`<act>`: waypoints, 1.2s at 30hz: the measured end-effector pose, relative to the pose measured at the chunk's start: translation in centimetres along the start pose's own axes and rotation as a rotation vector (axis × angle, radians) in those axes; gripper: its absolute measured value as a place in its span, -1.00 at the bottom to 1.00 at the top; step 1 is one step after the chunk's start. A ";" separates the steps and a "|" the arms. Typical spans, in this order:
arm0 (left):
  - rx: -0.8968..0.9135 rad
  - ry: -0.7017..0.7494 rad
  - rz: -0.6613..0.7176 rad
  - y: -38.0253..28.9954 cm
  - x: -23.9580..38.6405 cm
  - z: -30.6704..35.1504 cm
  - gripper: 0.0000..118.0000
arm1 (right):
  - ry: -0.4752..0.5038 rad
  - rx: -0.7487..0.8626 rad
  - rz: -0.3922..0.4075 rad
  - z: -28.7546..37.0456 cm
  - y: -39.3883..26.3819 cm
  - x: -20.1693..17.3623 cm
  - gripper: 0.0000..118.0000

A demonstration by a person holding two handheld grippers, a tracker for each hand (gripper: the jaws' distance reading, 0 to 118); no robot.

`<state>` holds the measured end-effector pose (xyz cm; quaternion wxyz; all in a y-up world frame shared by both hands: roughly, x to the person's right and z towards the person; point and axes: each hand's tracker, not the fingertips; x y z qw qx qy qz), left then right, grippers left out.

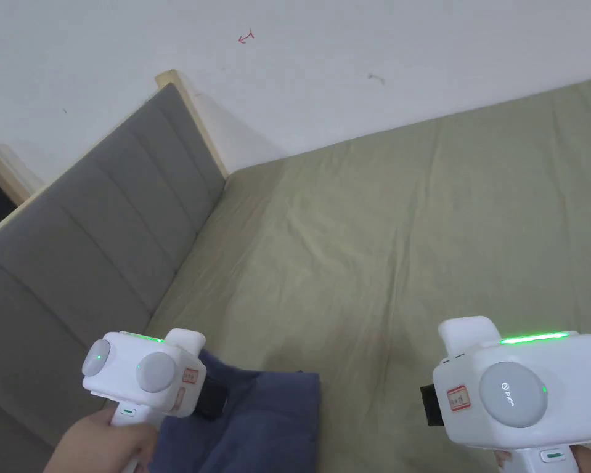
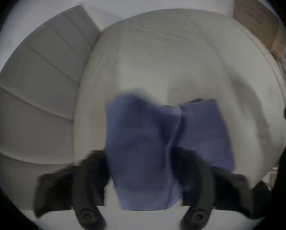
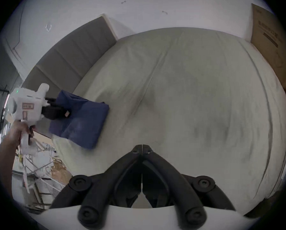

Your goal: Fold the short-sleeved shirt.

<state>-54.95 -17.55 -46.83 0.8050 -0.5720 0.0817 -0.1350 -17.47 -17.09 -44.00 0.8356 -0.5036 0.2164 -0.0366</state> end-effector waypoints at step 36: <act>1.128 -0.215 0.377 -3.4 31.9 33.7 -1.00 | -0.345 0.915 -0.003 33.9 -4.5 17.4 -0.99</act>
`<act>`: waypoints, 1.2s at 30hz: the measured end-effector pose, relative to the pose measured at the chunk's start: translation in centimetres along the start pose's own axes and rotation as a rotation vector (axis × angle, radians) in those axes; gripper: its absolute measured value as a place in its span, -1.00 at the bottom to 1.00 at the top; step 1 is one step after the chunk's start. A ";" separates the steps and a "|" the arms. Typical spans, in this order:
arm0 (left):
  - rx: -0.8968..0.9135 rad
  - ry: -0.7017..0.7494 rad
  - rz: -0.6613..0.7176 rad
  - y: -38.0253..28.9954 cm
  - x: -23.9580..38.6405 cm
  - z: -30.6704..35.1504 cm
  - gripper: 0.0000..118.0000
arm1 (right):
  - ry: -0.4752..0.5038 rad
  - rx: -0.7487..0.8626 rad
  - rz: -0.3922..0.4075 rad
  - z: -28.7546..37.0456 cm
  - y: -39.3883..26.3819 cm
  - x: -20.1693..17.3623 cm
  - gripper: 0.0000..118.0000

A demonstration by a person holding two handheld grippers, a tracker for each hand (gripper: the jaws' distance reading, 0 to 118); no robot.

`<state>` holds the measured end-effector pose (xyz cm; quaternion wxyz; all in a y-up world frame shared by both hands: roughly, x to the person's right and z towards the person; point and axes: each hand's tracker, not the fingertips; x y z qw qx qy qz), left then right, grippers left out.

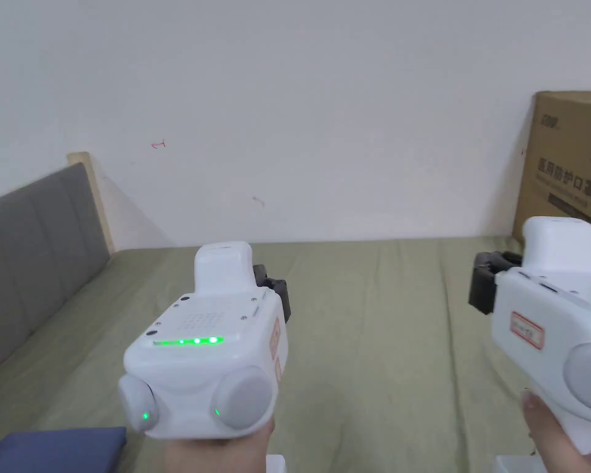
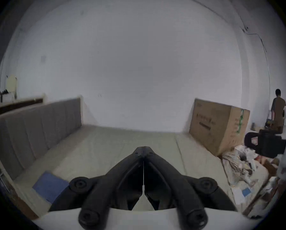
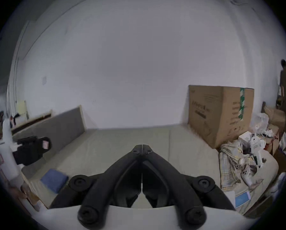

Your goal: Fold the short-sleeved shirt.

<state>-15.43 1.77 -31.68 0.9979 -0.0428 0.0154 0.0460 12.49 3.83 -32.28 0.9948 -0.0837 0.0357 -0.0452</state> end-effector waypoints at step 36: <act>0.005 0.040 -0.125 -0.3 1.8 2.2 1.00 | -0.040 0.089 0.171 1.0 -1.0 -0.1 1.00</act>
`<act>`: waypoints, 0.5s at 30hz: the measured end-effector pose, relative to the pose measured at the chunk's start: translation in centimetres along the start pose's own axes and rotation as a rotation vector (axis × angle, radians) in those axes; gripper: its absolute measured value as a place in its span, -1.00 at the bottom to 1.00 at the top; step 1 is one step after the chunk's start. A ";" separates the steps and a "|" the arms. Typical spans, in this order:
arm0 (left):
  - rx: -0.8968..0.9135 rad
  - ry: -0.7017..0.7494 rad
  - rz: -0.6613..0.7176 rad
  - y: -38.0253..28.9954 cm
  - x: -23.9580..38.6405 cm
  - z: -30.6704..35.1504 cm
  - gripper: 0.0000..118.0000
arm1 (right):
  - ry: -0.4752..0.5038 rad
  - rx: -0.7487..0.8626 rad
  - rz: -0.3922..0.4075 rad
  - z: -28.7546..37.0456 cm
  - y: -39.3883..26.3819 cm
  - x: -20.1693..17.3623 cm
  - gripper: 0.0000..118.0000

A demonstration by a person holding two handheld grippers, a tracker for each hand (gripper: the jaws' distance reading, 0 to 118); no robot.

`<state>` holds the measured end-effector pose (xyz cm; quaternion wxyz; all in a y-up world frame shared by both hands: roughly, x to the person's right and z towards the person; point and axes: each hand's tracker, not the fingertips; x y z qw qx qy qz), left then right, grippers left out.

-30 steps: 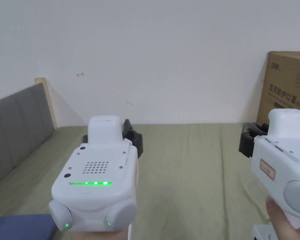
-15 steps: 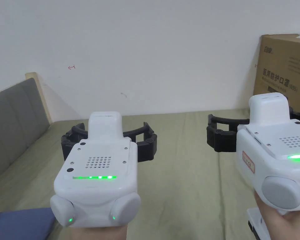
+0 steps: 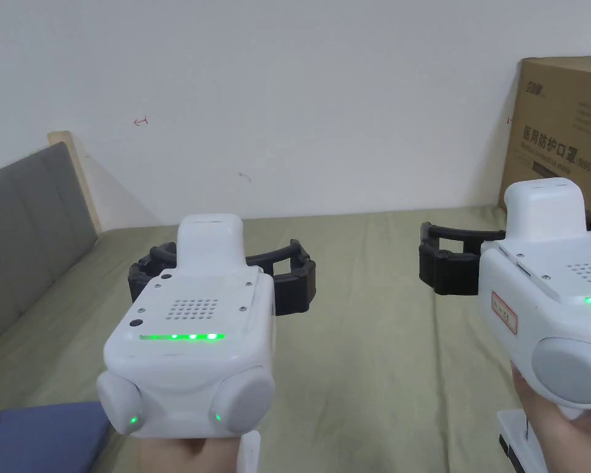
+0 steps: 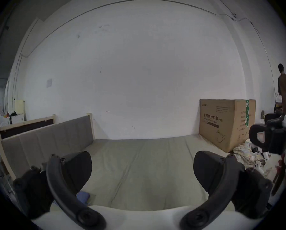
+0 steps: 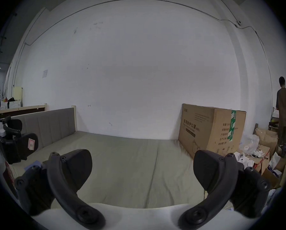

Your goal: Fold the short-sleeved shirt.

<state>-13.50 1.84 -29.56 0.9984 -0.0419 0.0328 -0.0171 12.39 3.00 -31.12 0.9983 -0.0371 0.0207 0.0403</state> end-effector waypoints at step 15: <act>-0.009 -0.026 0.024 0.3 0.1 -0.3 1.00 | 0.009 -0.021 0.001 0.3 -0.6 -0.5 1.00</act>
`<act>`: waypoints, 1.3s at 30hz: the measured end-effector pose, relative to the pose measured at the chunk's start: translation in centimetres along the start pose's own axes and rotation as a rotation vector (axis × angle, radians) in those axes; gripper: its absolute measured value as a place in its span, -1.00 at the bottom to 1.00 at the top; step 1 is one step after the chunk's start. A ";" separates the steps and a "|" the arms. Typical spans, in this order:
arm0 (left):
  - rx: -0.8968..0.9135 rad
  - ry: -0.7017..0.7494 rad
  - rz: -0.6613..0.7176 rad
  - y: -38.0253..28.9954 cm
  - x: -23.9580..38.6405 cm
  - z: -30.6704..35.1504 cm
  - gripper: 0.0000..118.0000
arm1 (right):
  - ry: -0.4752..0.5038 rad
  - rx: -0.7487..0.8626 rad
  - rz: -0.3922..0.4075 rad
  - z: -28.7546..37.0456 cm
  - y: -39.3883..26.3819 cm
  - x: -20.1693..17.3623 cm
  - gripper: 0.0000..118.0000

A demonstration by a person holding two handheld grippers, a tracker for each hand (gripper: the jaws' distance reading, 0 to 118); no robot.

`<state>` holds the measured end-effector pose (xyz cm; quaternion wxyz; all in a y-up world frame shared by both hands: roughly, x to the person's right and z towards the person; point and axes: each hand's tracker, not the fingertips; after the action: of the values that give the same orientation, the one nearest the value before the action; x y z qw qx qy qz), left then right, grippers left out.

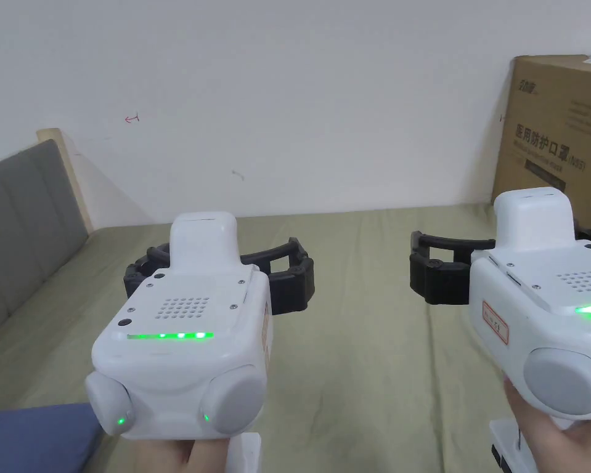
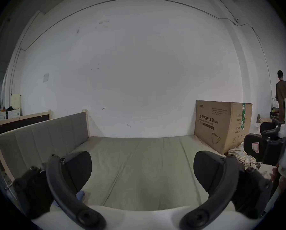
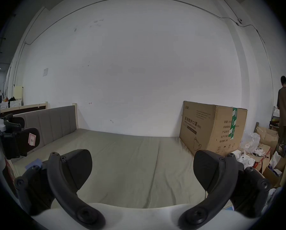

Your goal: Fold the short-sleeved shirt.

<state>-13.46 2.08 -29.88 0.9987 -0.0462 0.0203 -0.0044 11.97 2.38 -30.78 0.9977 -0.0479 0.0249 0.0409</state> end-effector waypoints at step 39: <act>-0.053 0.078 0.022 -0.9 0.2 -1.1 1.00 | 0.030 -0.051 0.000 -1.0 -0.4 -0.5 1.00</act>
<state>-13.29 1.10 -30.91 0.9956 -0.0720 0.0599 0.0051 11.42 1.82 -31.68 0.9957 -0.0742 0.0390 0.0406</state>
